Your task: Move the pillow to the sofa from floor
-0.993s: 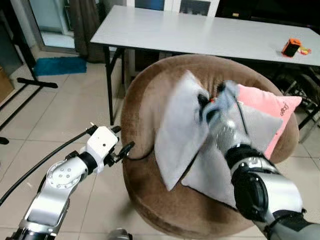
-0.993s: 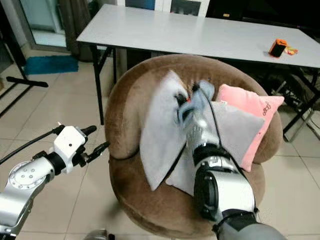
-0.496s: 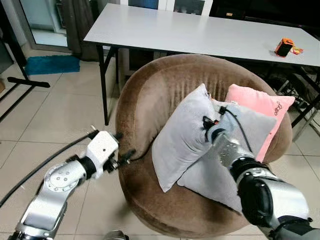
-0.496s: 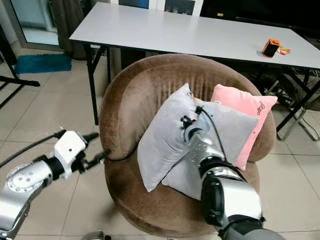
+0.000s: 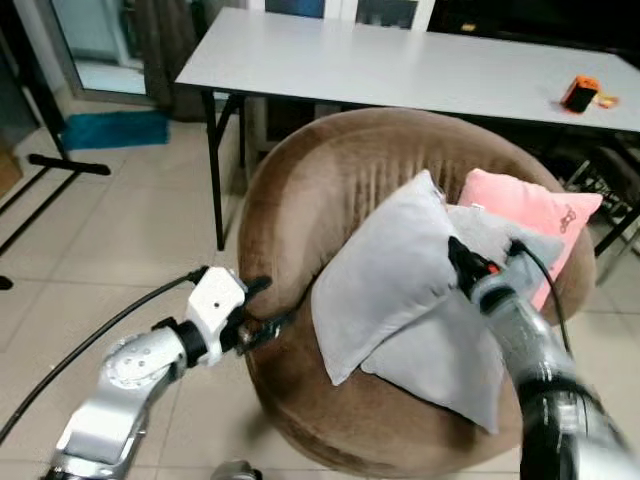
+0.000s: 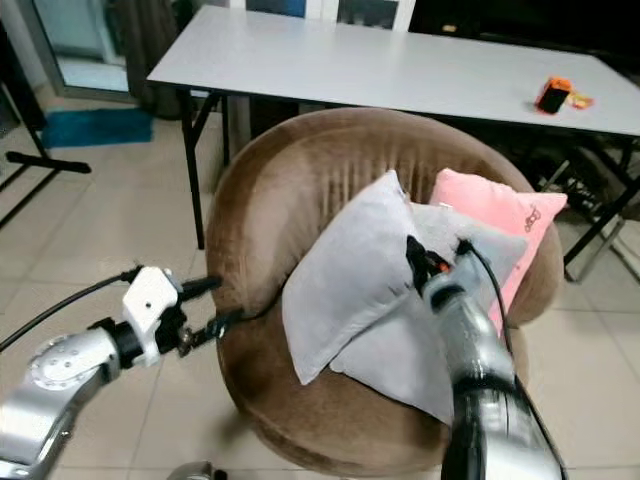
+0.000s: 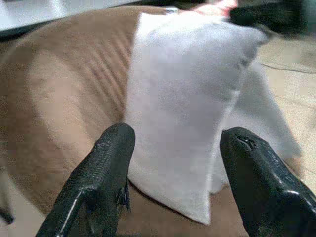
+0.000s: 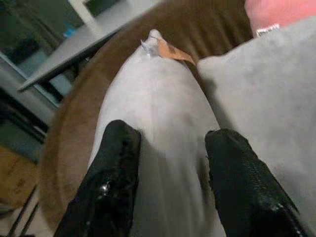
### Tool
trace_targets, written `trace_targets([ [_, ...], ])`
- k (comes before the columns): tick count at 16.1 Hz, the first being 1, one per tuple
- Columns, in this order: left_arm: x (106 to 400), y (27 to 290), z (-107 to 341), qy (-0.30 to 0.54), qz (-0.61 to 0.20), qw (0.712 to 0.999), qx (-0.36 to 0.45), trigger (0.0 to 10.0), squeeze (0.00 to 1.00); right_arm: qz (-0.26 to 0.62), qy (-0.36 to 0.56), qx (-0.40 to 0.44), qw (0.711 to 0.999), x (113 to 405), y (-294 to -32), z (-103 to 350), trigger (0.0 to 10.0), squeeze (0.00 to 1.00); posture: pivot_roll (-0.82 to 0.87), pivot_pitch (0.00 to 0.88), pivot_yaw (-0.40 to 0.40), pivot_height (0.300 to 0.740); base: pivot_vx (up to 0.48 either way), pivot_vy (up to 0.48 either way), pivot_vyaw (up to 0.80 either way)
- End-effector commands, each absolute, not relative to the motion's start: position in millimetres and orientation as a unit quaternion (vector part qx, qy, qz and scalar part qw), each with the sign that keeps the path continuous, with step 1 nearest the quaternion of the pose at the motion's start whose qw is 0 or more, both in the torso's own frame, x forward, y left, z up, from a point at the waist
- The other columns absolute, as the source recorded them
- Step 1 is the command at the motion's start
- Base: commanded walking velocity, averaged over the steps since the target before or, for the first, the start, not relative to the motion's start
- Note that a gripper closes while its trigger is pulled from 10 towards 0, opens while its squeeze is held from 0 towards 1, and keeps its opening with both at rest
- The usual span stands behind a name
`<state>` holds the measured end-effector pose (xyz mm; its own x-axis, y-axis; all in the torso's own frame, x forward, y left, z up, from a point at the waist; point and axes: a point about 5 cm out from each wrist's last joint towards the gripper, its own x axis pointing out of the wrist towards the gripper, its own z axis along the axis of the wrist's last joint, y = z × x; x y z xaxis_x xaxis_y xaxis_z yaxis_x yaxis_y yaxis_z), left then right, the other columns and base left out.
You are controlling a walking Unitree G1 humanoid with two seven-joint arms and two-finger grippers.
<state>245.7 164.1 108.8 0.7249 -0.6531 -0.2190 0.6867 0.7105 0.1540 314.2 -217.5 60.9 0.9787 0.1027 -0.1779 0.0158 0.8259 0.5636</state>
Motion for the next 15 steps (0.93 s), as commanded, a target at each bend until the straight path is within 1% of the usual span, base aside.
trace_targets([
  [1,250,164,111,0.061,-0.335,0.934,0.111,10.0,0.00,0.043,0.069,0.289,0.954,312,-216,80,10.0,0.00,0.05,0.000,-0.064,0.740,0.000,0.000,0.00],
  [2,251,164,111,0.057,-0.321,0.939,0.107,10.0,0.00,0.044,0.060,0.284,0.956,306,-214,84,10.0,0.00,0.05,0.000,-0.063,0.740,0.000,0.000,0.00],
  [3,252,167,110,0.053,-0.286,0.952,0.100,10.0,0.00,0.040,0.038,0.271,0.961,290,-207,92,10.0,0.00,0.04,0.000,-0.061,0.740,0.000,0.000,0.00],
  [4,251,168,111,0.050,-0.280,0.953,0.101,10.0,0.00,0.037,0.033,0.266,0.963,286,-206,94,10.0,0.00,0.04,0.000,-0.061,0.740,0.000,0.000,0.00],
  [6,251,171,113,0.039,-0.255,0.960,0.113,10.0,0.00,0.012,0.042,0.229,0.972,271,-200,96,10.0,0.00,0.03,0.000,-0.056,0.740,0.000,0.000,0.00],
  [7,251,171,114,0.033,-0.243,0.962,0.119,10.0,0.00,-0.017,0.050,0.220,0.974,263,-198,97,10.0,0.00,0.03,0.000,-0.054,0.740,0.000,0.000,0.00],
  [8,250,171,114,0.031,-0.236,0.964,0.121,10.0,0.00,-0.046,0.052,0.205,0.976,260,-196,97,10.0,0.00,0.03,0.000,-0.053,0.740,0.000,-0.244,0.00],
  [10,250,171,115,0.026,-0.225,0.966,0.122,10.0,0.00,-0.063,0.058,0.163,0.983,257,-193,97,10.0,0.00,0.03,0.000,-0.060,0.740,0.000,-0.351,0.00],
  [12,251,171,116,0.022,-0.208,0.970,0.124,10.0,0.00,-0.071,0.065,0.164,0.982,254,-187,96,10.0,0.00,0.03,0.000,-0.061,0.740,0.000,-0.454,0.00],
  [15,253,172,117,0.019,-0.199,0.971,0.132,10.0,0.00,-0.080,0.069,0.166,0.980,253,-185,98,10.0,0.00,0.04,0.000,-0.056,0.740,0.000,-0.475,-0.80],
])
